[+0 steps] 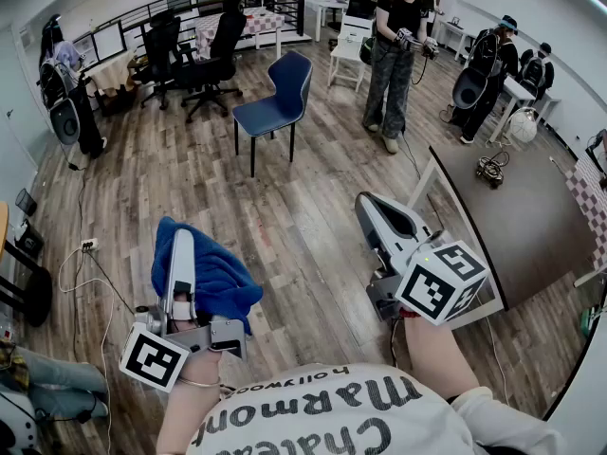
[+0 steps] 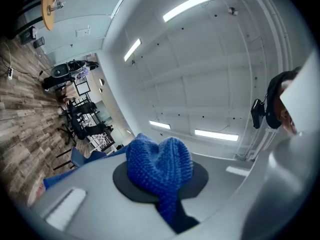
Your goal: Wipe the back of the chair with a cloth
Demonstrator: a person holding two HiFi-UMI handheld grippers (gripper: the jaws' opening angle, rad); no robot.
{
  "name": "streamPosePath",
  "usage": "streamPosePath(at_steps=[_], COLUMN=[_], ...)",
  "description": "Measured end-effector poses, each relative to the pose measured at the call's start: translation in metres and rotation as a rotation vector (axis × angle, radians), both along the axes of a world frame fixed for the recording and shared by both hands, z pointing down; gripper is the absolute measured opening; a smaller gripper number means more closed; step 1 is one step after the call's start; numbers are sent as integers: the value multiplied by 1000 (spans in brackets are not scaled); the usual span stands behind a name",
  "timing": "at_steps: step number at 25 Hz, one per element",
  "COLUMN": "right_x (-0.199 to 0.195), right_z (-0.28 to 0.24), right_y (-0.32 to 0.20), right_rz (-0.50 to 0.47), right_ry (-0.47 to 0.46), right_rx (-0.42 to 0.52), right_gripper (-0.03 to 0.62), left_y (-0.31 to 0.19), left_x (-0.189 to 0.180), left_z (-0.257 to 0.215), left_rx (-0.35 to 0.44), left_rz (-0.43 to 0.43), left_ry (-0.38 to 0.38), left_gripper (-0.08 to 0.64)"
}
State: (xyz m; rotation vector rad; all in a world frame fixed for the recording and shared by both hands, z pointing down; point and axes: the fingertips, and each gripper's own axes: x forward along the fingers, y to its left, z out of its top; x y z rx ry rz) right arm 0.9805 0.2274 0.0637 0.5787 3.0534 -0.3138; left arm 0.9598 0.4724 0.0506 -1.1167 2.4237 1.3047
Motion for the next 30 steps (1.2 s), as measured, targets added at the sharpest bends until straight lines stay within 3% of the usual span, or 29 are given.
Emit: streamPosePath(at_steps=[16,23,28,30], right_x=[-14,-27,-27,-37], right_z=[6,4,11,14], right_y=[13,26,44,48], right_rz=[-20,-20,-19,9], right_ry=[2,-28,-89,-88], right_rx=[-3,-51,-91,-69], right_gripper=[12,12,12,12], left_y=[12,18,20,25], left_x=[-7,-13,-3,-7], left_z=[8,13,26,24], left_rx=[-5,-21,-124,-116], left_rz=[-18,-1,39,59], left_ry=[7,3,-67,-89], left_gripper=[34,34,32,33])
